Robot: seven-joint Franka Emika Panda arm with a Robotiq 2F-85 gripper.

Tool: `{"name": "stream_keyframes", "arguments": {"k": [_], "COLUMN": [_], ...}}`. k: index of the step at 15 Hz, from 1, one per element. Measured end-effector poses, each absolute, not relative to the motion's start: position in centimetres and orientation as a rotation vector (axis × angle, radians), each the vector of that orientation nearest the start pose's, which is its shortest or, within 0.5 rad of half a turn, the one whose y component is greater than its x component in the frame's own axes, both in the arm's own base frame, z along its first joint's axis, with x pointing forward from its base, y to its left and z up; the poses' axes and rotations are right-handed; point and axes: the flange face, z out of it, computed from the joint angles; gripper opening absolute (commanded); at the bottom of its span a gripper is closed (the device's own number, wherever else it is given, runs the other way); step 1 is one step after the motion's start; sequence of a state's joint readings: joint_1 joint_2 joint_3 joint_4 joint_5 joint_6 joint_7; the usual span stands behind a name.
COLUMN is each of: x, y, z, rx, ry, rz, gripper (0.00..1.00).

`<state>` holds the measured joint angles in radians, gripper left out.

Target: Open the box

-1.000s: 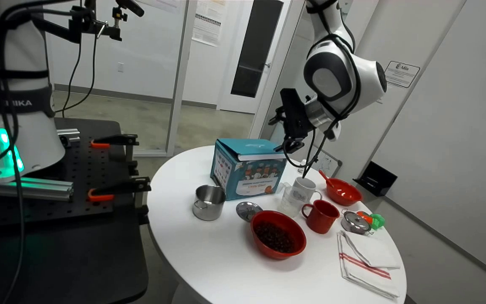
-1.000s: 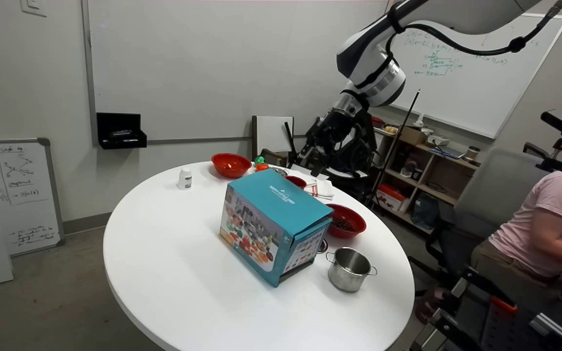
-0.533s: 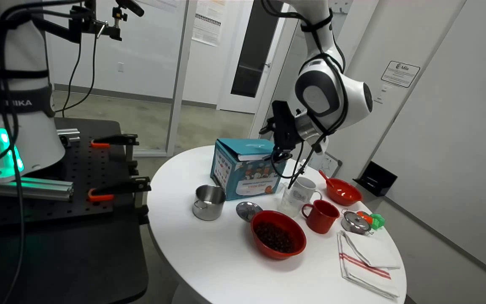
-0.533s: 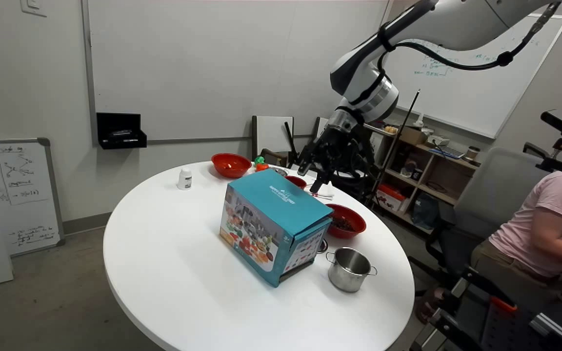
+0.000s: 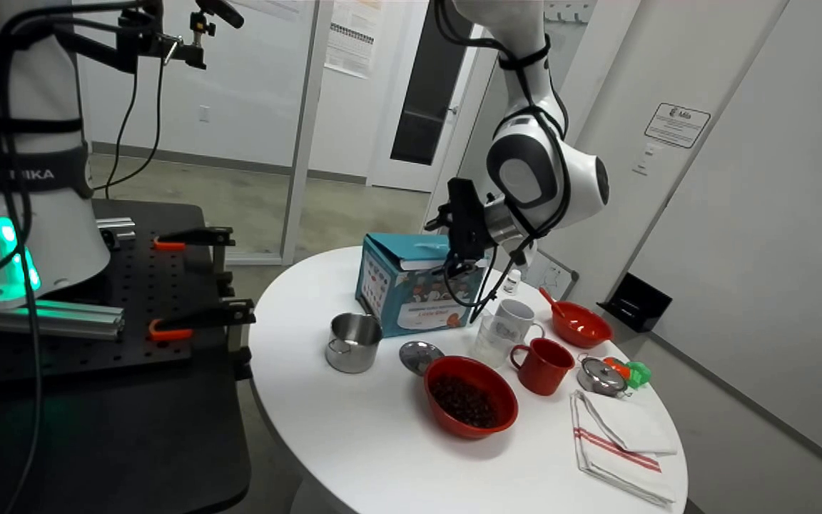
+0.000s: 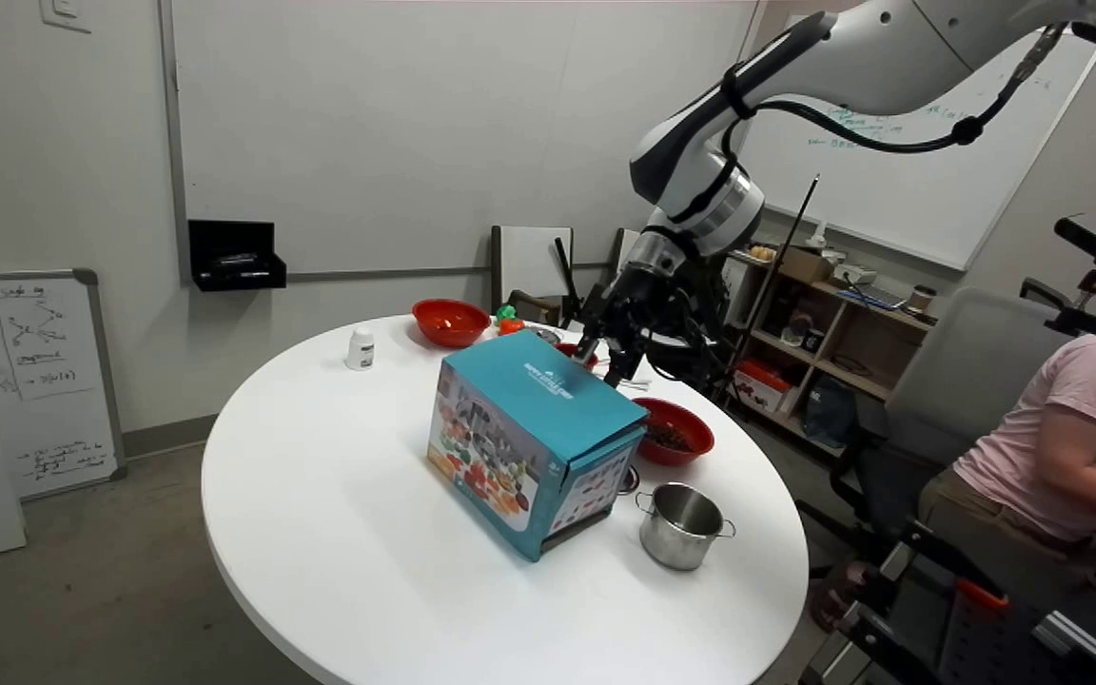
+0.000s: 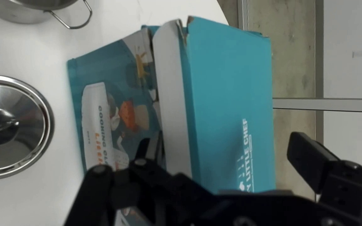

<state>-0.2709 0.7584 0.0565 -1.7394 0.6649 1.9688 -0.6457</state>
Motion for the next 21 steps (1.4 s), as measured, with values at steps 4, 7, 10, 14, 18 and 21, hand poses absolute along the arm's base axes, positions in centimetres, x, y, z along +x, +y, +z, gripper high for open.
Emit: {"name": "stream_keyframes", "arguments": {"k": [4, 7, 10, 14, 18, 21], "x": [60.3, 60.5, 60.8, 61.2, 61.4, 61.5], "y": [-8.3, -8.0, -8.0, -7.9, -6.9, -5.6], "z": [12.4, 12.9, 13.9, 15.5, 17.3, 18.1], "rx": [-2.383, -2.378, -2.377, -2.372, -2.354, -2.332], "ry": [-0.007, -0.019, -0.03, -0.052, -0.095, -0.14], "rz": [0.295, 0.29, 0.28, 0.264, 0.258, 0.269], "gripper": [1.0, 1.0, 1.0, 1.0, 1.0, 1.0]}}
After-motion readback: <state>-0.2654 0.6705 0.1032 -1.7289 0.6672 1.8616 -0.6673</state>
